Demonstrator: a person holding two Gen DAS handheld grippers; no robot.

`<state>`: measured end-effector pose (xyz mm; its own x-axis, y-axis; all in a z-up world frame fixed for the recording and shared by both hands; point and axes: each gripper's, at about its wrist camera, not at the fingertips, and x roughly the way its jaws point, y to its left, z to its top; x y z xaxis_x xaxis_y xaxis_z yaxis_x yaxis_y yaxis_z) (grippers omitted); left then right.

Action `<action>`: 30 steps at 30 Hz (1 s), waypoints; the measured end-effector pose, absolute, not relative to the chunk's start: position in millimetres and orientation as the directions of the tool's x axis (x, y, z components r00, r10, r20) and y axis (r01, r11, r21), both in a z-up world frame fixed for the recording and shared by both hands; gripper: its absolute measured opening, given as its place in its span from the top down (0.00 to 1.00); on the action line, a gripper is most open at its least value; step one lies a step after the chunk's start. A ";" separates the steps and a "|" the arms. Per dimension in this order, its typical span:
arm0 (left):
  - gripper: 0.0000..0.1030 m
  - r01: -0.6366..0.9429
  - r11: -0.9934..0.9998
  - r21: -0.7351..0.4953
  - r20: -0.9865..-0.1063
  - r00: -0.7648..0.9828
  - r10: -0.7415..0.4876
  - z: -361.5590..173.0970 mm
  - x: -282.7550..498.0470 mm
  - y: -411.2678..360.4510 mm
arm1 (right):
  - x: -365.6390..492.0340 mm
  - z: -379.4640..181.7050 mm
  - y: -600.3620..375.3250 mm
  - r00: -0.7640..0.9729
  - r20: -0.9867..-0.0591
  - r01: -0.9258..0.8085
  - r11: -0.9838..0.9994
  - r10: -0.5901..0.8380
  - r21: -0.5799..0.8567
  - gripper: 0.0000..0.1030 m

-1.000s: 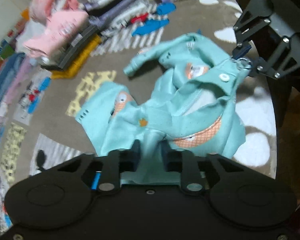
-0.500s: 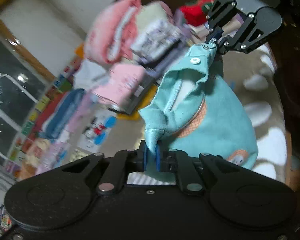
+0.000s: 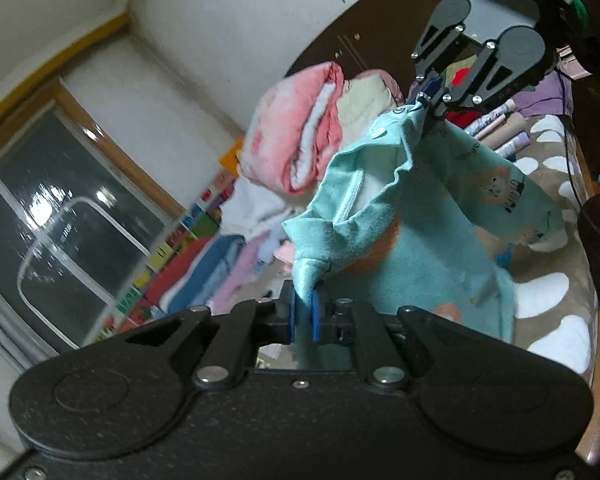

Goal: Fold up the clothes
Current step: 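Raise the garment with both grippers, holding it spread between them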

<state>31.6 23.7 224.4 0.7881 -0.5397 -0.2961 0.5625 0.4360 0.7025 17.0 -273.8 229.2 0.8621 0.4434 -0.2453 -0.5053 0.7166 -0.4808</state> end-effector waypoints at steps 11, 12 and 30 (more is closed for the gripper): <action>0.93 0.559 0.368 0.743 -0.294 0.766 -0.571 218.2 -13.3 45.9 | -11.3 249.0 -273.0 0.784 -0.281 -0.614 0.628 0.553 -0.478 0.86; 0.93 0.564 0.362 0.742 -0.303 0.764 -0.569 215.8 -12.7 47.6 | -11.3 248.3 -272.0 0.775 -0.290 -0.626 0.616 0.562 -0.478 0.86; 0.93 0.593 0.371 0.715 -0.448 0.796 -0.407 169.7 128.0 52.3 | 110.1 212.5 -223.1 0.709 -0.423 -0.705 0.550 0.565 -0.447 0.86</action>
<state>128.0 52.3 169.7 0.7956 -0.4075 -0.4484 0.5928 0.3705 0.7151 110.1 -223.1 212.5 0.7085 0.5646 -0.4234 -0.7054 0.5500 -0.4471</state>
